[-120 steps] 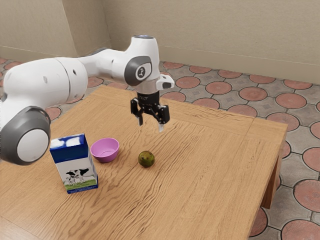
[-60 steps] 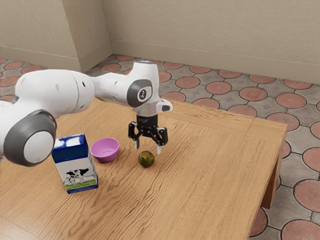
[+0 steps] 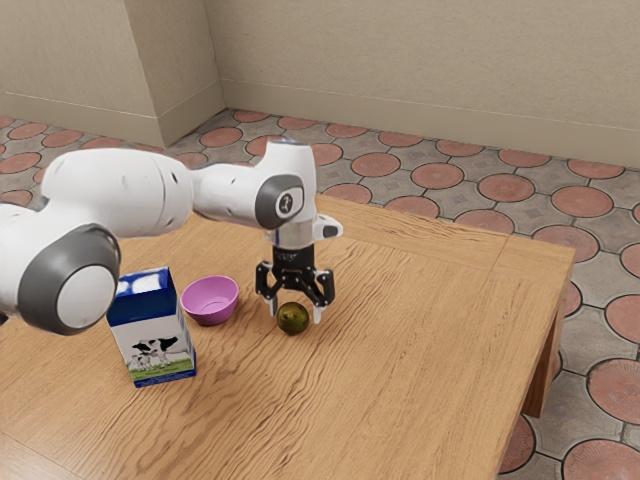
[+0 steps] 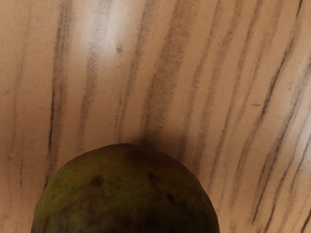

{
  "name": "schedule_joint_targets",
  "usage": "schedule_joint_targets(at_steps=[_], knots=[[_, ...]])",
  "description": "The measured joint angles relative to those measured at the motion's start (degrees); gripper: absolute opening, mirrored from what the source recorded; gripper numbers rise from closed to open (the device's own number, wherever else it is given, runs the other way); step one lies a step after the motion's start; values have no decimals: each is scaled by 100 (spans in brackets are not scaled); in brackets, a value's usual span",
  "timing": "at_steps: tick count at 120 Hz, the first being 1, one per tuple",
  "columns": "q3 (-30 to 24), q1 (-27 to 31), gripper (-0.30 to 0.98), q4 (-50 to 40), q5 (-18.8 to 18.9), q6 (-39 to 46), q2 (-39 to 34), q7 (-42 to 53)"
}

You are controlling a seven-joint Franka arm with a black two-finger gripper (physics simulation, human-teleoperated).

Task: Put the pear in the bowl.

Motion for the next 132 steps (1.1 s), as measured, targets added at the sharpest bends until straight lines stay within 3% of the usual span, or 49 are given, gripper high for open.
schedule_joint_targets(at_steps=[37, 63, 86, 109, 132], knots=[[19, 26, 58, -9, -128, 9, 51, -89], [25, 35, 43, -9, -148, 11, 65, -129], [33, 38, 41, -18, -147, 13, 37, -158], [58, 130, 37, -684, -125, 249, -655, -182], [122, 594, 33, -951, -62, 347, -1166, -211]])
